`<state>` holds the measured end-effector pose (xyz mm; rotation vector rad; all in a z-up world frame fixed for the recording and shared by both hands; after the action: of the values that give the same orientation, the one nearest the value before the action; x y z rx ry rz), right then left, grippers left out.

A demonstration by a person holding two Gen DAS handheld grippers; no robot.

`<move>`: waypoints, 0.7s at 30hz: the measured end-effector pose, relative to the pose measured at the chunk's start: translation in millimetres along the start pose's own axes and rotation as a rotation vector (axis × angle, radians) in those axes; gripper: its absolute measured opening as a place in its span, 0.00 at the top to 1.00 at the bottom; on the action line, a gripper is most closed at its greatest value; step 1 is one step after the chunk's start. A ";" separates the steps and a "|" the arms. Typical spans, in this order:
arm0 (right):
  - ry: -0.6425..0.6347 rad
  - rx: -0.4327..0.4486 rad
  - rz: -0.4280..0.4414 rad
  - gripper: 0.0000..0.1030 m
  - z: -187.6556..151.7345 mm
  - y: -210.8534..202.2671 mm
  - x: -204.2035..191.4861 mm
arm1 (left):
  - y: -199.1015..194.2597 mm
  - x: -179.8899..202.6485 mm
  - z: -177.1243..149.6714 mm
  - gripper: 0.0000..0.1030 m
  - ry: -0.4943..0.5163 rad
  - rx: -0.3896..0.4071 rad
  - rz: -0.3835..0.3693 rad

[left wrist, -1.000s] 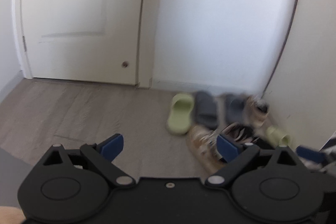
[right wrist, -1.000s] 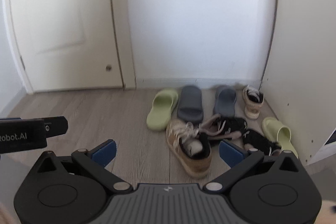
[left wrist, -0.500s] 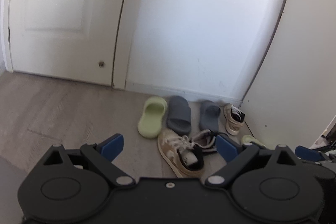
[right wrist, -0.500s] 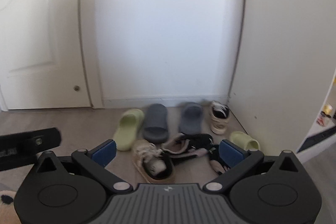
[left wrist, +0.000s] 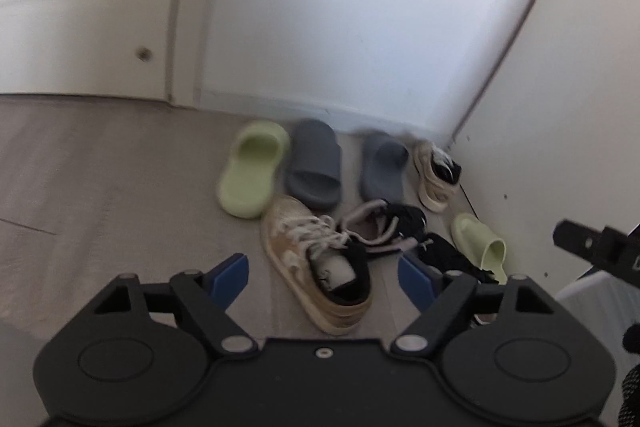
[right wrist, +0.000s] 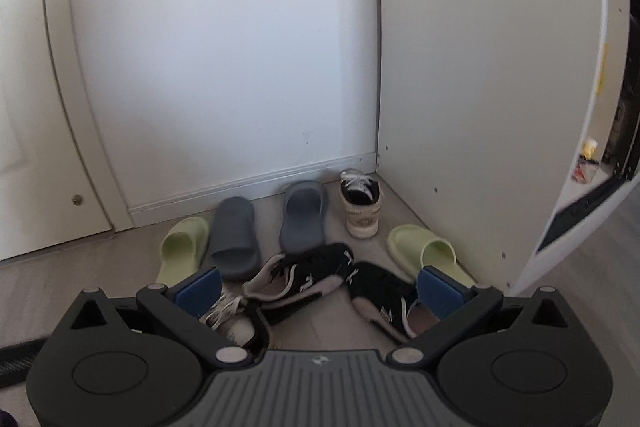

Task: Organize scattered shoes
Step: 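Lower the left gripper onto the tan sneaker's heel collar and close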

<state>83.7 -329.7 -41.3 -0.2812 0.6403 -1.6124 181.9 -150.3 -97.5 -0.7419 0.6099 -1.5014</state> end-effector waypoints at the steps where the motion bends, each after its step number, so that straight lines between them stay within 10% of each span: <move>1: -0.023 -0.014 -0.003 0.00 1.1 17.7 3.2 | 14.5 6.0 0.9 0.30 0.015 -0.013 -0.006; 10: -0.071 -0.110 0.042 0.02 14.8 136.5 24.0 | 154.9 56.4 -14.1 0.55 0.121 -0.171 0.061; 21: -0.118 -0.248 0.091 0.06 14.7 220.1 55.8 | 207.0 58.2 -25.8 0.62 0.106 -0.323 0.239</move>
<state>266.0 -393.6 -161.5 -0.5178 0.7518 -1.4185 297.2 -224.0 -265.4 -0.8065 1.0022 -1.2407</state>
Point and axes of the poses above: each gripper's, at about its wrist camera, not at the fingertips, and y roughly the way its jaws point, x to its right, z to its top, the point moved 2 cm from there along y, roughly the way its jaws point, and after that the axes turned 15 degrees about z, right-handed, at the moved point
